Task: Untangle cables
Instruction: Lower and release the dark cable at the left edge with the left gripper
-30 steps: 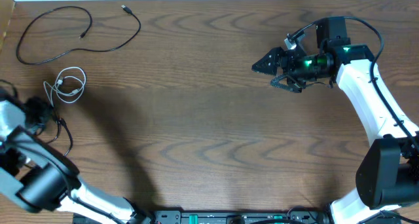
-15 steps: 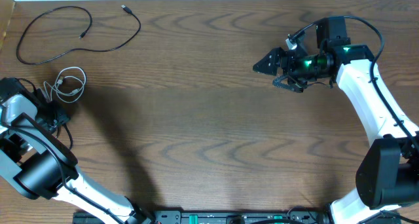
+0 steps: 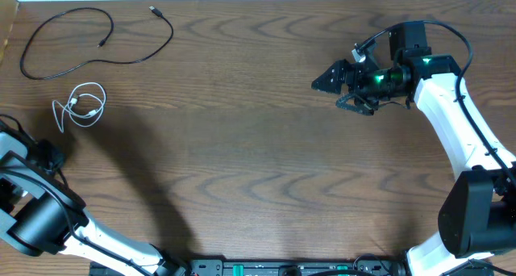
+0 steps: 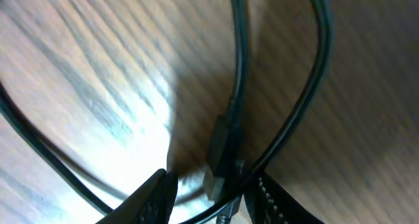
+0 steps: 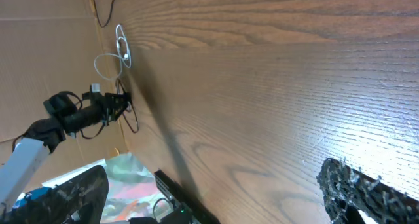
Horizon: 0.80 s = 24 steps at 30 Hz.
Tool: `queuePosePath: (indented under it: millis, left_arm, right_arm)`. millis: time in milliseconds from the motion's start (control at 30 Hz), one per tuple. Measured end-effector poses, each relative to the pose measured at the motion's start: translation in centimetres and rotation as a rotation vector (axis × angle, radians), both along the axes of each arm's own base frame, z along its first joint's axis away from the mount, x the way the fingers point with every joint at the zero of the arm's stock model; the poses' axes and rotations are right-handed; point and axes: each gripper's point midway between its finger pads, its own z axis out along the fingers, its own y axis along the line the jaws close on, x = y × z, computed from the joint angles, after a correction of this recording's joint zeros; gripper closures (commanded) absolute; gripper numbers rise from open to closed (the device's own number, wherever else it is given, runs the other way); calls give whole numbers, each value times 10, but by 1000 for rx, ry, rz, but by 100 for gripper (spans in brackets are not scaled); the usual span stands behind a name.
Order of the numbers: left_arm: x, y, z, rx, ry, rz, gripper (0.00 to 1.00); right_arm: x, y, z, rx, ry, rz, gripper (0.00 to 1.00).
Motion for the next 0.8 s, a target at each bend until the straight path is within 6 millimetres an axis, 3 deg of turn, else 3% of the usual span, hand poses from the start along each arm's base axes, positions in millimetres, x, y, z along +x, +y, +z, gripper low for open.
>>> queuePosePath:
  millis: [67, 100, 333, 500, 633, 800]
  left_arm:
    - [6, 3, 1, 9, -30, -1, 60]
    - [7, 4, 2, 12, -36, 2, 48]
    - [15, 4, 7, -11, -83, 65, 47]
    - [25, 2, 35, -6, -168, 83, 47]
    - [13, 6, 47, 33, -122, 113, 47]
    - [-5, 5, 31, 35, -55, 138, 47]
  right_arm:
    - [0, 0, 0, 0, 0, 0, 1]
    - [0, 0, 0, 0, -1, 0, 1]
    - [0, 0, 0, -1, -1, 0, 1]
    - [-1, 0, -1, -2, 5, 0, 1]
    - [-5, -1, -2, -7, 21, 4, 1]
    - [-5, -1, -2, -9, 11, 13, 1]
